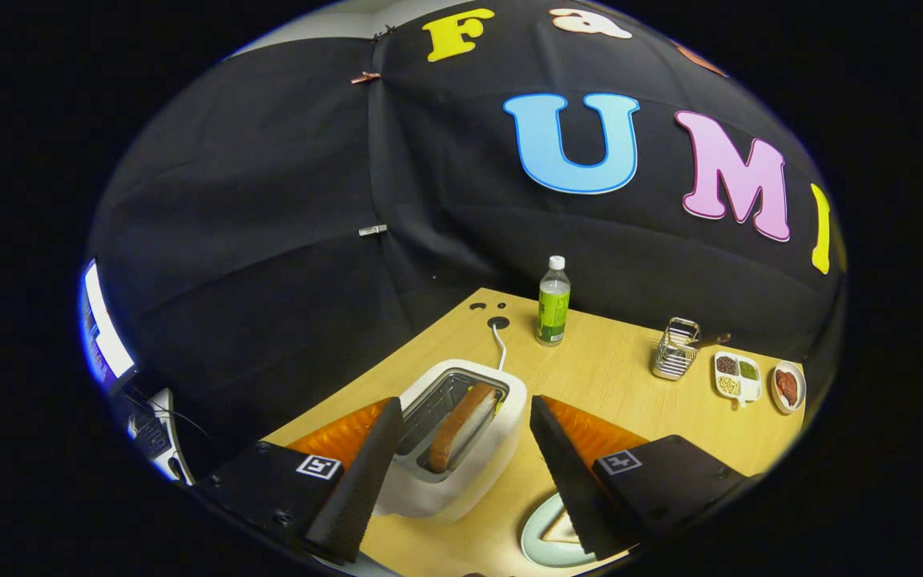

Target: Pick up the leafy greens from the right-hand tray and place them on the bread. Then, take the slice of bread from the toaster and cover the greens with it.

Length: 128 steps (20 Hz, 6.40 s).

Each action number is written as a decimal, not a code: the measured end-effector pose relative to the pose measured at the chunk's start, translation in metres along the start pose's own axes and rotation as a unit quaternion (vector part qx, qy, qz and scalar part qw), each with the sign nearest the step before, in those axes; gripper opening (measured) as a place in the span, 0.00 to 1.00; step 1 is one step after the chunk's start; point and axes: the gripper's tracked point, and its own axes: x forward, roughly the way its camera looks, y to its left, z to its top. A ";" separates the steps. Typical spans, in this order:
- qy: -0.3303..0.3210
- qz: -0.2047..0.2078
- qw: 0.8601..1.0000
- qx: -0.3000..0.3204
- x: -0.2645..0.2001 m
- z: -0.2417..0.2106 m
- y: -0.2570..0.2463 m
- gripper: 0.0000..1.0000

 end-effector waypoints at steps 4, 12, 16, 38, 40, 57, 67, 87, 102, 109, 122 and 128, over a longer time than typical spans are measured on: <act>0.020 -0.021 0.999 -0.015 0.035 -0.019 0.001 0.99; 0.059 -0.036 0.997 -0.024 0.064 -0.050 0.009 0.68; 0.065 -0.038 0.997 -0.016 0.067 -0.051 0.005 0.46; 0.041 0.023 0.997 0.064 0.019 0.017 -0.017 0.09; 0.027 0.018 0.997 0.074 0.005 0.030 -0.028 0.09; 0.073 -0.052 0.970 0.225 -0.047 -0.052 -0.160 0.09; 0.154 -0.050 0.934 0.318 -0.038 -0.155 -0.182 0.09; 0.124 -0.157 0.941 0.273 -0.103 -0.175 -0.238 0.99; -0.146 -0.266 0.938 0.168 -0.275 0.020 -0.345 0.98; -0.202 -0.304 0.930 0.032 -0.371 0.040 -0.388 0.98; -0.144 -0.292 0.943 0.062 -0.374 -0.042 -0.405 0.99; -0.147 -0.274 0.949 0.055 -0.367 -0.032 -0.408 0.98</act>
